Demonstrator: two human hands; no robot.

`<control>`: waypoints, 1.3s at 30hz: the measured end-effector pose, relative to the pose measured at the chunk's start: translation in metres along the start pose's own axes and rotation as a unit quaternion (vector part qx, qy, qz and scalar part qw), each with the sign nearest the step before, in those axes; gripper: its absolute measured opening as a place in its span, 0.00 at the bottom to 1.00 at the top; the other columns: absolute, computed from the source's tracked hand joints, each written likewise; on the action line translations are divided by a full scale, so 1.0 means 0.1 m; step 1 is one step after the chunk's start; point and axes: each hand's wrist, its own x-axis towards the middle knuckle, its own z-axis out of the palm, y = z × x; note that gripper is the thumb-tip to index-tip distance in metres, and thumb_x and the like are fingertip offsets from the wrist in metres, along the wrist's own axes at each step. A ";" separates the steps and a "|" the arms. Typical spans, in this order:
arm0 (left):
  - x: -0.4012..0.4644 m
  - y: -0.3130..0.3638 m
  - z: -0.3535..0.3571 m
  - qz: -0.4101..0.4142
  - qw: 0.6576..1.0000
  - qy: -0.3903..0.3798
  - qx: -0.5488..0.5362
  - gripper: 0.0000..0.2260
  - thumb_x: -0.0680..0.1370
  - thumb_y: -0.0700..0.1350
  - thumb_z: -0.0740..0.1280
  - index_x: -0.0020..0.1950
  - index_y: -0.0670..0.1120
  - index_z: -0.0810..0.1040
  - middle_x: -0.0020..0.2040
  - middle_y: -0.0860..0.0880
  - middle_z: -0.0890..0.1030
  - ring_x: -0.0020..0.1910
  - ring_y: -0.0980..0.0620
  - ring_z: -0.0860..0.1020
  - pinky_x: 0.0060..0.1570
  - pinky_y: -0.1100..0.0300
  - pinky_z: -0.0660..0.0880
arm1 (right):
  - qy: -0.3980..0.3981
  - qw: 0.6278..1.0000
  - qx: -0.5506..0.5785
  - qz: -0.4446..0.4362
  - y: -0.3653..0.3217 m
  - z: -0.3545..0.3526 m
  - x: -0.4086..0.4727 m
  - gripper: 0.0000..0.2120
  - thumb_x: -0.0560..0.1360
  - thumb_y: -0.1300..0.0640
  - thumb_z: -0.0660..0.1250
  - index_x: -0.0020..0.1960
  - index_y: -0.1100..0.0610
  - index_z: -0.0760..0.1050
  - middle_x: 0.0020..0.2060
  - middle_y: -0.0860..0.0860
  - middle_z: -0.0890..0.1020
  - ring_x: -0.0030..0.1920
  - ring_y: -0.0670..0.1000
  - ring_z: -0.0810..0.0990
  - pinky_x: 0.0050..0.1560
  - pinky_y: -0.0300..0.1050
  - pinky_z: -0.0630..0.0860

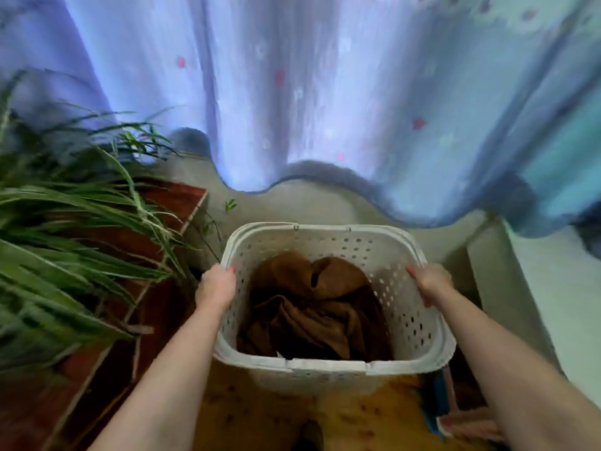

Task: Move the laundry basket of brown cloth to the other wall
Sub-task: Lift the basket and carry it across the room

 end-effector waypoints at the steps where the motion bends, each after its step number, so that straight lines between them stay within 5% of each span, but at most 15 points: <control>1: -0.14 0.03 -0.16 0.006 1.000 0.006 -0.009 0.21 0.81 0.50 0.56 0.63 0.35 0.76 0.61 0.33 0.78 0.61 0.34 0.76 0.59 0.48 0.73 | 0.006 1.000 -0.006 -0.007 -0.03 -0.12 -0.18 0.24 0.79 0.48 0.58 0.29 0.60 0.68 0.08 0.53 0.68 0.41 0.63 0.84 0.38 0.46 0.74; 5: -0.61 -0.01 -0.73 0.041 0.998 0.040 -0.020 0.21 0.80 0.49 0.58 0.63 0.34 0.76 0.63 0.32 0.77 0.62 0.34 0.76 0.60 0.49 0.72 | 0.029 0.998 -0.018 -0.049 -0.04 -0.47 -0.81 0.22 0.81 0.52 0.56 0.34 0.64 0.73 0.08 0.53 0.69 0.16 0.53 0.76 0.19 0.41 0.69; 9: -1.13 -0.24 -1.19 0.072 0.994 0.075 -0.026 0.21 0.80 0.49 0.60 0.64 0.34 0.75 0.64 0.33 0.77 0.63 0.34 0.76 0.61 0.48 0.72 | 0.087 0.990 0.053 -0.098 0.10 -0.65 -1.42 0.14 0.78 0.54 0.62 0.36 0.59 0.73 0.41 0.62 0.84 0.33 0.50 0.85 0.11 0.32 0.62; 11: -1.35 -0.35 -1.37 0.079 0.992 0.094 -0.024 0.21 0.80 0.50 0.60 0.64 0.35 0.75 0.63 0.34 0.77 0.62 0.35 0.76 0.59 0.48 0.72 | 0.084 0.990 0.043 -0.108 0.15 -0.69 -1.68 0.19 0.78 0.53 0.63 0.31 0.60 0.68 0.29 0.61 0.81 0.14 0.49 0.75 0.08 0.36 0.59; 13: -1.62 -0.52 -1.55 0.087 0.990 0.105 -0.019 0.21 0.80 0.50 0.59 0.64 0.35 0.75 0.62 0.35 0.78 0.60 0.35 0.77 0.58 0.47 0.73 | 0.079 0.990 0.040 -0.112 0.22 -0.72 -1.96 0.22 0.78 0.52 0.63 0.30 0.64 0.67 0.22 0.61 0.75 0.09 0.52 0.69 0.08 0.36 0.58; 19: -2.23 -1.01 -1.85 0.080 0.988 0.132 -0.002 0.19 0.80 0.49 0.60 0.61 0.35 0.76 0.58 0.35 0.80 0.54 0.35 0.79 0.49 0.50 0.75 | 0.031 0.986 0.044 -0.160 0.40 -0.65 -2.52 0.22 0.79 0.52 0.61 0.30 0.61 0.65 0.23 0.59 0.69 0.21 0.55 0.69 0.25 0.46 0.66; 24: -2.87 -1.42 -1.89 0.054 0.984 0.171 0.003 0.19 0.79 0.48 0.60 0.62 0.36 0.76 0.61 0.35 0.79 0.59 0.36 0.78 0.56 0.48 0.74 | 0.027 0.980 0.048 -0.189 0.68 -0.57 -2.94 0.20 0.78 0.55 0.63 0.31 0.64 0.67 0.24 0.60 0.72 0.24 0.58 0.72 0.29 0.50 0.69; 29: -3.66 -1.94 -1.69 0.019 0.980 0.199 -0.010 0.19 0.80 0.49 0.58 0.61 0.36 0.77 0.58 0.36 0.80 0.57 0.36 0.78 0.54 0.48 0.74 | 0.025 0.977 0.038 -0.209 1.09 -0.44 -3.32 0.22 0.78 0.54 0.63 0.30 0.64 0.64 0.12 0.58 0.68 0.21 0.57 0.71 0.26 0.48 0.67; 36: -4.53 -2.75 -1.36 -0.059 0.978 0.198 -0.017 0.17 0.81 0.48 0.59 0.59 0.38 0.78 0.55 0.39 0.82 0.53 0.39 0.80 0.43 0.53 0.70 | -0.024 0.975 -0.025 -0.220 1.44 -0.24 -3.98 0.22 0.77 0.53 0.65 0.31 0.66 0.65 0.21 0.61 0.72 0.21 0.58 0.72 0.27 0.50 0.69; 39: -4.78 -3.08 -1.44 -0.090 0.978 0.190 0.000 0.17 0.81 0.48 0.59 0.60 0.39 0.78 0.56 0.39 0.82 0.55 0.39 0.80 0.45 0.52 0.72 | -0.045 0.973 -0.043 -0.223 1.53 -0.10 -4.33 0.21 0.77 0.56 0.66 0.31 0.66 0.65 0.20 0.59 0.71 0.09 0.54 0.68 0.15 0.41 0.66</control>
